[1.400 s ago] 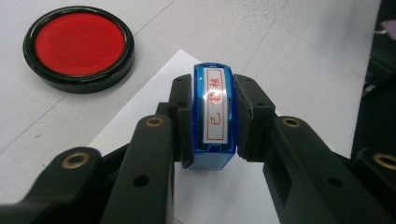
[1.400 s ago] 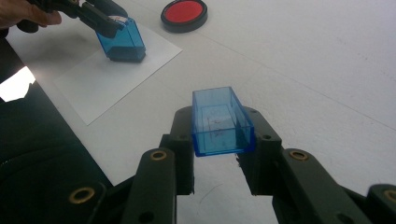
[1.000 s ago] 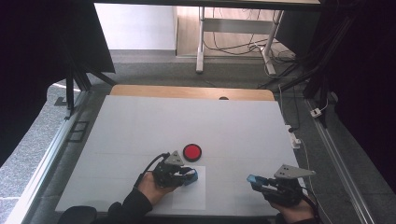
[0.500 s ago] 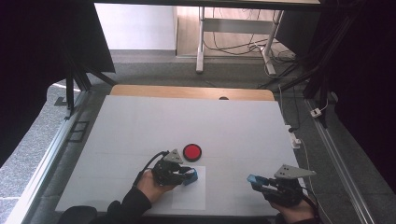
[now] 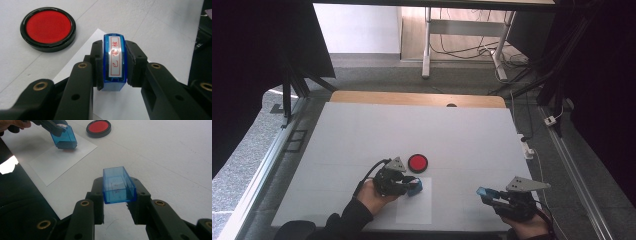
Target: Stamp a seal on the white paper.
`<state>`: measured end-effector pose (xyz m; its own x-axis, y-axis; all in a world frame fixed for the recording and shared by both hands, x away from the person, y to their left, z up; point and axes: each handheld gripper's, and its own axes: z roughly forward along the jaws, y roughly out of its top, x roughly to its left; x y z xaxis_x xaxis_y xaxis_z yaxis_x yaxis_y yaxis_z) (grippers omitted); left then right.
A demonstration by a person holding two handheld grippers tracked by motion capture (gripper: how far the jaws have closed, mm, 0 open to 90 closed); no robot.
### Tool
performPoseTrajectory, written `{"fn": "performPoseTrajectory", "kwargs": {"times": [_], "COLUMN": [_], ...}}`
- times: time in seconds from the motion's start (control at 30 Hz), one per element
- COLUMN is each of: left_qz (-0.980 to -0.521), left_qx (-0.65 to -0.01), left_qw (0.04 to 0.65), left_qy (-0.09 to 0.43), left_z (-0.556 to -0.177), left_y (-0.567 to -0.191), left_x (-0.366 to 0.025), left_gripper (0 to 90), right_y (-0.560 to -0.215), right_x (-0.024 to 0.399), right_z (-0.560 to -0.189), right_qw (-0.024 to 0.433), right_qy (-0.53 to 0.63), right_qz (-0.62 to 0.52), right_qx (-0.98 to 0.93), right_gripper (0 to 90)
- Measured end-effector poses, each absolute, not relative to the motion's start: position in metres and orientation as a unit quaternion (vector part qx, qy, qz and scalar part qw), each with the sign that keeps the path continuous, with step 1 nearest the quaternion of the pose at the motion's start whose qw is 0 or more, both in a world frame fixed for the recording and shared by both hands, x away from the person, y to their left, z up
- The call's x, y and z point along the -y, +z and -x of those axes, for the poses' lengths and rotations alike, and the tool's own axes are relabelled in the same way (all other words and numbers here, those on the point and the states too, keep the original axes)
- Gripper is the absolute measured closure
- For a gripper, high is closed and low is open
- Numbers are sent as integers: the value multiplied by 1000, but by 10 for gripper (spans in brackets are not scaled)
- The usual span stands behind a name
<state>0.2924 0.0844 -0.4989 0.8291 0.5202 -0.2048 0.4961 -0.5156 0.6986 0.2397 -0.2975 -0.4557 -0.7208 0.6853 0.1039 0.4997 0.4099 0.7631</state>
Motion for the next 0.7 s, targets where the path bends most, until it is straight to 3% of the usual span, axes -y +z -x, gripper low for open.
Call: {"fn": "performPoseTrajectory", "kwargs": {"times": [0.7], "left_qz": [-849], "left_qx": [-271], "left_qw": [454], "left_qy": [28], "left_z": [-286], "left_y": [-464], "left_x": [-104], "left_gripper": [706], "right_y": [-456], "right_x": [298], "right_z": [-240], "right_qw": [111], "right_qy": [412], "right_qz": [-358], "right_qx": [-830], "right_gripper": [687]}}
